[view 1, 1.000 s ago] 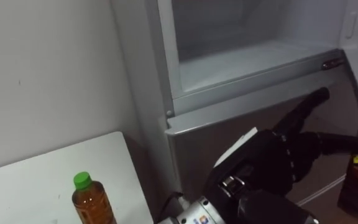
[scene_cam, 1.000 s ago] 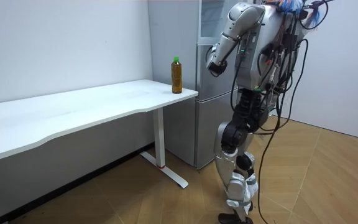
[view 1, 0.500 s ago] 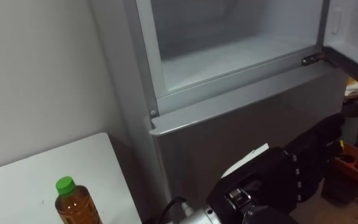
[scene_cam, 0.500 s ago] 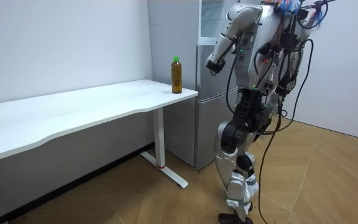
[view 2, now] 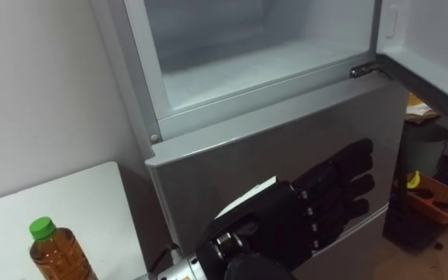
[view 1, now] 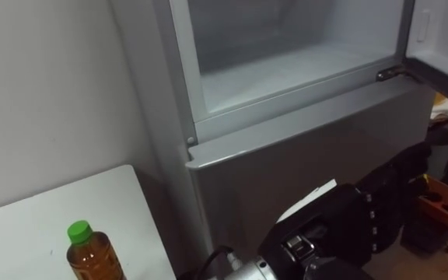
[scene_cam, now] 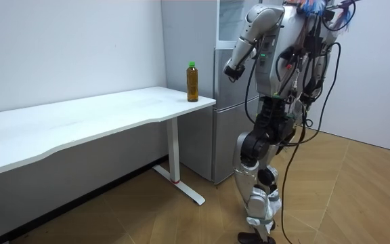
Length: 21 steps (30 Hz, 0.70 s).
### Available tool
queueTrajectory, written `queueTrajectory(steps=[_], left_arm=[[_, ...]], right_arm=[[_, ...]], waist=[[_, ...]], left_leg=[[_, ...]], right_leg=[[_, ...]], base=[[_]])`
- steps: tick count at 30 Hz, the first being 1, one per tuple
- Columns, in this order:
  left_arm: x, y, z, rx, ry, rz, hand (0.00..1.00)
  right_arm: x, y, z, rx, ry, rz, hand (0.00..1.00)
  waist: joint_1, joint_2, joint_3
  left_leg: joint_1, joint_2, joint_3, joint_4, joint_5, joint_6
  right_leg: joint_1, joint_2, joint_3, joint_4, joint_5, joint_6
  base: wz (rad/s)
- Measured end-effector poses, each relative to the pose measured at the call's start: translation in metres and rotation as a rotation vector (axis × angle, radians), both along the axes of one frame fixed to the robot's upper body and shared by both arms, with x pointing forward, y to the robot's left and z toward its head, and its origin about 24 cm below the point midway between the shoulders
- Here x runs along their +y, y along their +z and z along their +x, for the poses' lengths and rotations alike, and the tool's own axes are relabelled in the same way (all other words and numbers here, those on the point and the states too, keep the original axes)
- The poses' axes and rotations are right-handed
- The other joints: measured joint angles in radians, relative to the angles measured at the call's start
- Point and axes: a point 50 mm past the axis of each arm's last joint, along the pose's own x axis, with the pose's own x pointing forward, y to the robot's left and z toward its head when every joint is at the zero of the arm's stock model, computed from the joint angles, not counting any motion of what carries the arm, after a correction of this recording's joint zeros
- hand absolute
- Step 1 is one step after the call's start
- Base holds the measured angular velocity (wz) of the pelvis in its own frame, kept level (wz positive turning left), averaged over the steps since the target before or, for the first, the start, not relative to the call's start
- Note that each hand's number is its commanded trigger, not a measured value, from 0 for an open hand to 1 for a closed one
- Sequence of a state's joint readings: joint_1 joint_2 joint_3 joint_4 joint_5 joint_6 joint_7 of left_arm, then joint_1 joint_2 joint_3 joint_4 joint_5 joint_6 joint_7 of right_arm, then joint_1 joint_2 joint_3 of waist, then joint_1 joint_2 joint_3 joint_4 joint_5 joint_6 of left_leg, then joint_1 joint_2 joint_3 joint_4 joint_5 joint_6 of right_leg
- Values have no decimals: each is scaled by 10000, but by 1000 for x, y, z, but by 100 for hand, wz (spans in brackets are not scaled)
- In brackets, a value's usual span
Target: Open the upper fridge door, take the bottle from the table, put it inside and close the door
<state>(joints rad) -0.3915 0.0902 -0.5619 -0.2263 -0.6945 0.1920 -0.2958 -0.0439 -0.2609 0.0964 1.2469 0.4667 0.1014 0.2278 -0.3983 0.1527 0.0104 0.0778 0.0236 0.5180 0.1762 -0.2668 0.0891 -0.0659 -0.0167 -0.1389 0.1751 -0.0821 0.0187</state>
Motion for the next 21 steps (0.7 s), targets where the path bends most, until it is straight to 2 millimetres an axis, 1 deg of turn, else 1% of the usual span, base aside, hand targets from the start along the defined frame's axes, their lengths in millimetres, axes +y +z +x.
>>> queueTrajectory(steps=[3, 8, 12, 15, 16, 18, 20, 21], left_arm=[[0, 1, 0, -50, -21, 6, 0], [-1, 1, 0, -17, -51, 70, 0], [-1, -1, 1, 71, -33, 128, 0], [-1, -6, 4, 263, 74, 258, 0], [0, -8, 5, 362, 152, 322, 0], [0, -11, 7, 448, 240, 413, 0], [2, -12, 8, 382, 304, 578, 0], [2, -12, 8, 375, 316, 596, 0]], right_arm=[[0, 0, 1, -7, -10, -48, 0], [-1, 0, 1, 5, -17, -80, 0], [-1, 0, 1, 6, -22, -104, 0], [-1, 0, 1, 36, -64, -198, 0], [-1, 0, 1, 43, -104, -213, 0], [-1, 0, 1, 36, -95, -241, 0], [2, 0, 3, 1, -148, -189, 0], [2, -1, 3, 8, -162, -193, 0]], waist=[[17, 0, 1], [160, 3, 5], [197, -32, 30], [210, -52, 43], [229, -63, 51], [286, -91, 71], [383, -187, 139], [424, -205, 152]], left_leg=[[-53, 2, -21, 25, 0, 0], [-52, 6, -22, 15, 1, -1], [-85, 4, -79, 13, 1, 0], [-113, 1, -201, 41, 2, 1], [-129, -9, -316, 62, 2, 2], [-145, -10, -408, 79, 2, 2], [-161, -10, -620, 108, 3, 1], [-171, -7, -662, 106, 2, 0]], right_leg=[[-36, -6, -11, -3, 0, -1], [-35, 0, -11, -14, 1, -1], [-35, -12, -68, -29, 0, -2], [-17, -27, -148, -29, -4, -5], [-11, -30, -173, -14, -14, -12], [-2, -29, -191, 2, -36, -23], [56, -23, -270, -3, -62, -48], [67, -21, -287, -12, -65, -53]], base=[[0], [0], [4], [9], [6], [6], [9], [12]])
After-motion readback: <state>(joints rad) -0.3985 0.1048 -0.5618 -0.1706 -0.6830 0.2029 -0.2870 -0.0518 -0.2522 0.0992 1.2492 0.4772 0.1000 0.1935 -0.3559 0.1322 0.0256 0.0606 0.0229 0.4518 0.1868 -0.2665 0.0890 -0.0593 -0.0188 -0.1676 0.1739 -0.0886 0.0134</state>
